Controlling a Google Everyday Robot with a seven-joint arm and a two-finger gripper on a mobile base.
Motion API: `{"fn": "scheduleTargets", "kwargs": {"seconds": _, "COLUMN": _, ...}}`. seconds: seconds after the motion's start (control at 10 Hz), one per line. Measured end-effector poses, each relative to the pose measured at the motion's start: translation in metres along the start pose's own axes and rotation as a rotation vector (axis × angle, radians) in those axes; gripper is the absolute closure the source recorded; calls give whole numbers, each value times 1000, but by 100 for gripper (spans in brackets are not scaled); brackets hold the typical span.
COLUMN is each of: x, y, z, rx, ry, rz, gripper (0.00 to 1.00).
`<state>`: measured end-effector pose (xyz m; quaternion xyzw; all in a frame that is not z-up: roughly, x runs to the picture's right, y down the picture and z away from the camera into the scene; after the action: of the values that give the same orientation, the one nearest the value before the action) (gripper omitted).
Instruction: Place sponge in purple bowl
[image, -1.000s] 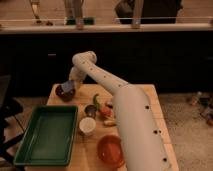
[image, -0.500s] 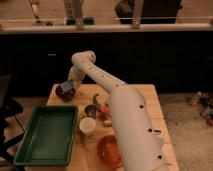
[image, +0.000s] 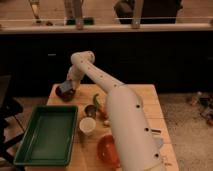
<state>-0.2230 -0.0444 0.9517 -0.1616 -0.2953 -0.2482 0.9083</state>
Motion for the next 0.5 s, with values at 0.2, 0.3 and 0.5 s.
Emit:
{"fn": "scheduleTargets", "kwargs": {"seconds": 0.2, "x": -1, "y": -1, "z": 2, "rx": -1, "ry": -5, "rz": -3, "gripper": 100}}
{"fn": "scheduleTargets", "kwargs": {"seconds": 0.3, "x": -1, "y": -1, "z": 1, "rx": 0, "ry": -7, "rz": -2, "gripper": 99}}
{"fn": "scheduleTargets", "kwargs": {"seconds": 0.5, "x": -2, "y": -2, "z": 0, "rx": 11, "ry": -14, "rz": -4, "gripper": 82}}
